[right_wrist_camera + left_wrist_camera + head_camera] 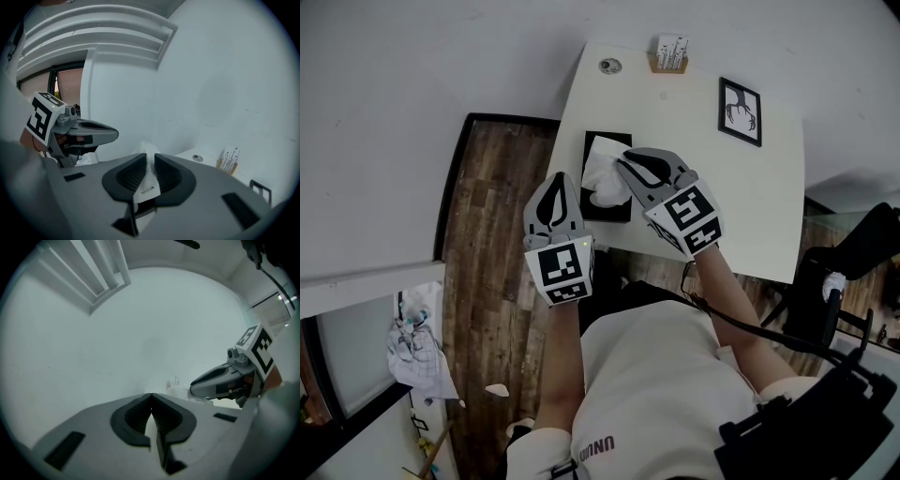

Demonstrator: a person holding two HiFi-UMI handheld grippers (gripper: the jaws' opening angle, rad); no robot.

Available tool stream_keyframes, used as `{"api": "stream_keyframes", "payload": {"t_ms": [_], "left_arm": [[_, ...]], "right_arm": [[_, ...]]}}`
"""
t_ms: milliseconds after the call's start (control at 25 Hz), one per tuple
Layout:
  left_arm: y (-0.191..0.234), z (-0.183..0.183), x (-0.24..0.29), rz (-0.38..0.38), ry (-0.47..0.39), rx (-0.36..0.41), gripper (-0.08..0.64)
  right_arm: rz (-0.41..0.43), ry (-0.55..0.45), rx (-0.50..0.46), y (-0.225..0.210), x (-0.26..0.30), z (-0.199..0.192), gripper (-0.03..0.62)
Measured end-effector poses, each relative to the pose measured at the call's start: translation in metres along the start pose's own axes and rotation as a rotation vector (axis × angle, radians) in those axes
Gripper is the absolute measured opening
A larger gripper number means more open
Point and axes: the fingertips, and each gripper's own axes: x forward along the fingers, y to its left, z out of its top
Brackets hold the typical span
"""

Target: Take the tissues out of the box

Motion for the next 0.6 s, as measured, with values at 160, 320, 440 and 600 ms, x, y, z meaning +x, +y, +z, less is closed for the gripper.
{"api": "stream_keyframes", "payload": {"t_ms": [160,320,440,600], "left_arm": [[0.0,0.002,-0.001,-0.003,0.0,0.004,0.012],[-0.002,0.004,-0.002,-0.006,-0.003,0.013,0.012],[-0.004,0.006,-0.002,-0.008,-0.005,0.021,0.012],[-0.005,0.01,-0.002,-0.007,-0.013,0.063,0.012]], "right_arm": [[-0.002,-0.007,-0.003,-0.001,-0.001,0.002,0.069],[-0.006,-0.024,-0.004,-0.001,-0.002,0.007,0.069],[-0.014,-0.032,-0.007,-0.004,-0.004,0.01,0.069],[-0.023,-0.045,-0.011,-0.006,-0.006,0.015,0.067]]}}
